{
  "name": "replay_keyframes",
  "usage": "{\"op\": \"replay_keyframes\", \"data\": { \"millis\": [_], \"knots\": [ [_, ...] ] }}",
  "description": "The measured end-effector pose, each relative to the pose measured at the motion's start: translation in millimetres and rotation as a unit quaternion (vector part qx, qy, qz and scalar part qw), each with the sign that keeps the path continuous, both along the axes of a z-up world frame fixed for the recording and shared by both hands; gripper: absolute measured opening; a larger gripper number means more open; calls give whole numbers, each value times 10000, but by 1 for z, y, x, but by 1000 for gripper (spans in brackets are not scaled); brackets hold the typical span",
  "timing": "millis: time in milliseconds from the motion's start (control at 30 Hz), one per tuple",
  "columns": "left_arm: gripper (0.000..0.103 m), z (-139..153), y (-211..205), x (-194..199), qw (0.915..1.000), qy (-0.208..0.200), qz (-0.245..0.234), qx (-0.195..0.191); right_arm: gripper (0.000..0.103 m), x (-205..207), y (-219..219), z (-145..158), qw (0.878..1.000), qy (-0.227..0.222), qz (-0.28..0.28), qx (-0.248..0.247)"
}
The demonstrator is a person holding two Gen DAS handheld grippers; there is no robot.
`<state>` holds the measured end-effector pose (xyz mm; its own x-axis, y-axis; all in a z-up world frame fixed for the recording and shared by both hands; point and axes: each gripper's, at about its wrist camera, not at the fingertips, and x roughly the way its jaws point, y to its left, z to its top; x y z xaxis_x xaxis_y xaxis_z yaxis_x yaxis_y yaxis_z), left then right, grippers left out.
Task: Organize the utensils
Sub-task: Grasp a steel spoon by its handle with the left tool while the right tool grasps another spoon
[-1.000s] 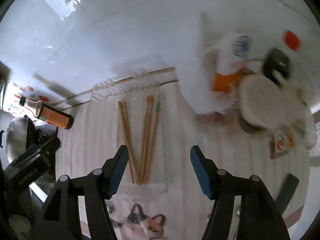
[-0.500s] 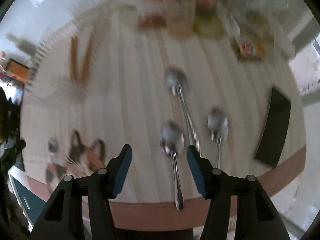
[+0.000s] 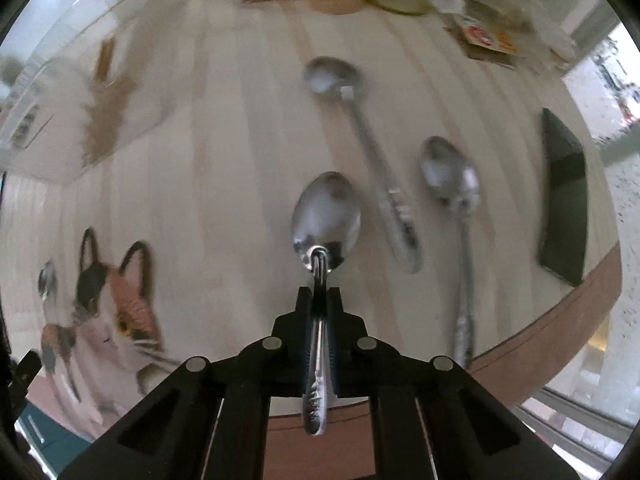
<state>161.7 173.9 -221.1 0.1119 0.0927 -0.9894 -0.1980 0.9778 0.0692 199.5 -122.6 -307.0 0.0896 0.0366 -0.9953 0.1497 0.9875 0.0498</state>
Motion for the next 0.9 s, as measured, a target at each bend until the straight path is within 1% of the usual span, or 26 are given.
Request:
{"op": "replay_keyframes", "data": {
  "millis": [33,67,100,133,200,267,333,367,400,433,467,567,633,667,733,900],
  "knots": [
    [86,-4,-2,2,10000,12,-23,-65,7,-2,4,1,10000,29,65,69],
    [83,-6,-4,6,9999,18,-50,-135,7,-4,10,2,9998,61,146,127],
    [78,-8,-7,10,9998,16,-111,-159,7,-7,18,4,9995,93,246,162],
    [70,-12,-11,13,9998,34,-161,-141,7,-9,23,5,9993,112,318,163],
    [64,-17,-16,21,9995,66,-249,-185,7,-13,31,7,9988,137,455,123],
    [41,-23,-20,29,9992,114,-343,-189,7,-15,35,9,9983,172,544,91],
    [31,-27,-23,34,9988,152,-392,-257,7,-16,37,12,9980,210,592,80],
    [21,-26,-24,36,9988,99,-402,-273,7,-16,37,13,9979,239,591,101],
    [14,-26,-26,37,9985,93,-429,-323,7,-15,36,14,9979,263,582,123],
    [5,-26,-27,38,9983,112,-434,-370,7,-6,41,17,9979,282,574,134],
    [3,-26,-29,38,9981,128,-443,-413,7,-4,39,16,9978,290,578,139],
    [2,-25,-38,32,9980,183,-389,-462,7,9,25,9,9972,297,677,97],
    [2,-27,-49,26,9974,270,-340,-579,7,6,28,8,9961,406,782,96],
    [2,-27,-53,20,9967,319,-294,-685,6,5,41,5,9956,445,825,88],
    [2,-27,-59,13,9958,378,-225,-806,6,0,40,4,9944,511,923,57],
    [2,-27,-67,11,9956,403,-263,-810,7,0,37,6,9934,570,993,35]
  ]
}}
